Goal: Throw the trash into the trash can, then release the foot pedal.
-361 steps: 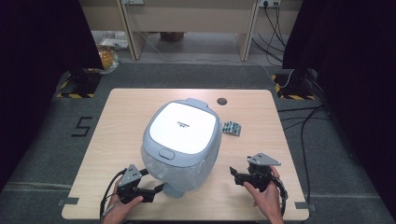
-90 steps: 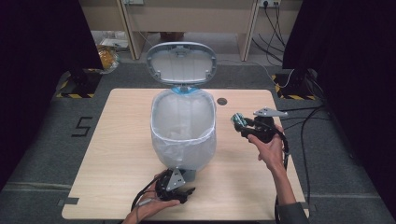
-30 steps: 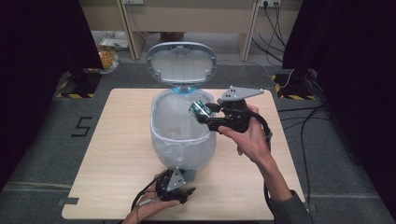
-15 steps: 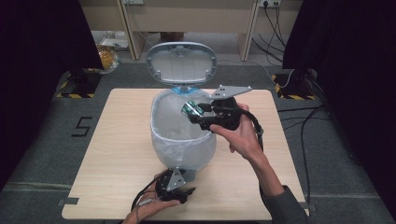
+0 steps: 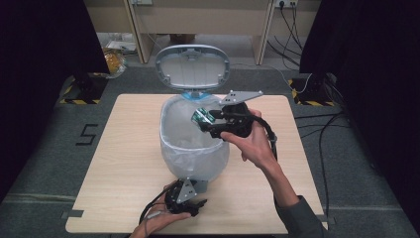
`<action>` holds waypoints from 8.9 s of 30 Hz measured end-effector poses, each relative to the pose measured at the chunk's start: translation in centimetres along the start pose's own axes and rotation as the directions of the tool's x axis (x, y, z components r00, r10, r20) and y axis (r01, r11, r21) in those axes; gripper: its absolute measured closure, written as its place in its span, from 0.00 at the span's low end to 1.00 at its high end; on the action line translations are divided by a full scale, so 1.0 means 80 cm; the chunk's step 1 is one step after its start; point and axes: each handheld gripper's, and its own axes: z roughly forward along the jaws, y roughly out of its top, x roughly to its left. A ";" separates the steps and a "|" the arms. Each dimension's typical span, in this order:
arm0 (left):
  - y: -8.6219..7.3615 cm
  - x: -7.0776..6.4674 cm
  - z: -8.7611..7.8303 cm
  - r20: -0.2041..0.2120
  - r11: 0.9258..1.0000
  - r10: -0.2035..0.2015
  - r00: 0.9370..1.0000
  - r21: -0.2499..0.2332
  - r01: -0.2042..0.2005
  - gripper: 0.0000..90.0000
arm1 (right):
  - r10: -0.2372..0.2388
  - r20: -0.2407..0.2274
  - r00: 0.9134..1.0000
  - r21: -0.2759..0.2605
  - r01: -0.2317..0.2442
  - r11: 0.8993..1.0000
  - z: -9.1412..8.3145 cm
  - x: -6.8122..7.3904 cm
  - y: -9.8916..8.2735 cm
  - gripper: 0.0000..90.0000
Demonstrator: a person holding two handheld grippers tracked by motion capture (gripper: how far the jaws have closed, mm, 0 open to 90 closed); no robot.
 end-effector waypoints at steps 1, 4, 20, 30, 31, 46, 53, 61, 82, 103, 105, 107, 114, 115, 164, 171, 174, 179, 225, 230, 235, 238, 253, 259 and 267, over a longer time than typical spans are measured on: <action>0.000 0.000 0.000 0.000 1.000 -0.001 1.000 0.000 0.001 0.31 | 0.001 -0.003 1.000 0.003 -0.001 1.000 0.002 0.000 0.000 0.49; 0.000 0.001 -0.001 0.012 1.000 -0.010 1.000 0.000 0.010 0.31 | 0.004 -0.017 1.000 0.019 -0.003 1.000 0.008 -0.001 -0.001 0.44; 0.000 0.003 -0.001 0.020 1.000 -0.012 1.000 0.000 0.012 0.31 | -0.009 -0.001 1.000 -0.026 0.008 1.000 -0.010 -0.009 0.000 0.26; 0.000 0.003 -0.001 0.020 1.000 -0.014 1.000 -0.001 0.014 0.31 | 0.026 0.073 0.997 -0.110 -0.018 0.994 -0.055 -0.025 -0.019 0.22; 0.000 0.003 -0.001 0.021 1.000 -0.015 1.000 -0.002 0.015 0.31 | 0.041 0.087 0.995 -0.119 -0.030 0.992 -0.062 -0.031 -0.026 0.21; 0.000 0.003 -0.001 0.020 1.000 -0.015 1.000 -0.001 0.015 0.31 | 0.108 0.224 0.969 -0.134 -0.079 0.988 -0.099 -0.063 -0.084 0.19; 0.000 0.003 -0.001 0.020 1.000 -0.012 1.000 0.000 0.012 0.31 | 0.110 0.267 0.958 -0.101 -0.086 0.991 -0.105 -0.069 -0.119 0.19; 0.000 0.003 -0.001 0.020 1.000 -0.013 1.000 -0.001 0.013 0.31 | 0.121 0.297 0.947 -0.079 -0.102 0.992 -0.109 -0.072 -0.164 0.20; 0.000 0.002 -0.001 0.015 1.000 -0.003 1.000 0.009 0.003 0.31 | 0.156 0.332 0.930 -0.066 -0.142 0.988 -0.078 -0.066 -0.260 0.20; -0.001 0.003 -0.001 0.020 1.000 -0.006 1.000 -0.001 0.006 0.31 | 0.239 0.327 0.914 -0.019 -0.246 0.969 -0.063 -0.077 -0.330 0.20; -0.001 0.003 -0.001 0.021 1.000 -0.005 1.000 0.000 0.005 0.31 | 0.239 0.326 0.915 -0.014 -0.248 0.969 -0.060 -0.075 -0.333 0.18; -0.001 0.003 -0.001 0.020 1.000 -0.005 1.000 0.000 0.005 0.31 | 0.234 0.329 0.915 0.004 -0.249 0.969 -0.057 -0.074 -0.336 0.18; -0.001 0.002 -0.001 0.021 1.000 -0.004 1.000 0.001 0.004 0.31 | 0.213 0.356 0.910 0.082 -0.258 0.963 -0.043 -0.068 -0.342 0.17; -0.001 0.002 -0.001 0.020 1.000 -0.003 1.000 0.001 0.003 0.31 | 0.213 0.359 0.909 0.096 -0.263 0.960 -0.042 -0.068 -0.344 0.17; 0.000 0.002 -0.001 0.016 1.000 -0.001 1.000 0.009 0.001 0.31 | 0.182 0.418 0.890 0.166 -0.272 0.948 -0.025 -0.060 -0.355 0.15; -0.001 0.002 -0.001 0.016 1.000 0.002 1.000 0.008 -0.002 0.31 | 0.182 0.418 0.890 0.166 -0.272 0.948 -0.025 -0.060 -0.355 0.15; -0.001 0.002 -0.001 0.016 1.000 0.002 1.000 0.009 -0.003 0.31 | 0.182 0.418 0.890 0.166 -0.272 0.948 -0.025 -0.060 -0.355 0.15; -0.001 0.004 -0.002 0.024 1.000 -0.005 1.000 0.006 0.005 0.31 | 0.182 0.417 0.890 0.166 -0.272 0.948 -0.025 -0.060 -0.355 0.15; 0.002 0.019 -0.066 -0.004 0.995 -0.054 0.999 -0.079 0.053 0.26 | 0.182 0.414 0.892 0.166 -0.271 0.948 -0.026 -0.061 -0.355 0.15; -0.001 0.025 -0.079 -0.024 0.994 -0.070 0.997 -0.086 0.068 0.26 | 0.183 0.414 0.891 0.166 -0.272 0.948 -0.026 -0.061 -0.355 0.15; -0.007 0.032 -0.092 -0.042 0.993 -0.089 0.995 -0.086 0.085 0.26 | 0.182 0.414 0.892 0.167 -0.270 0.948 -0.026 -0.061 -0.355 0.15; -0.016 0.037 -0.098 -0.058 0.990 -0.114 0.992 -0.090 0.108 0.26 | 0.183 0.414 0.892 0.166 -0.272 0.948 -0.026 -0.061 -0.355 0.15; -0.069 0.051 -0.106 -0.143 0.981 -0.196 0.970 -0.030 0.194 0.26 | 0.182 0.415 0.892 0.166 -0.270 0.948 -0.026 -0.061 -0.355 0.15; -0.077 0.054 -0.113 -0.160 0.981 -0.195 0.968 -0.019 0.194 0.26 | 0.180 0.415 0.892 0.166 -0.269 0.949 -0.026 -0.061 -0.355 0.15; -0.091 0.049 -0.115 -0.166 0.978 -0.205 0.965 0.009 0.210 0.26 | 0.181 0.414 0.892 0.167 -0.269 0.949 -0.026 -0.061 -0.355 0.14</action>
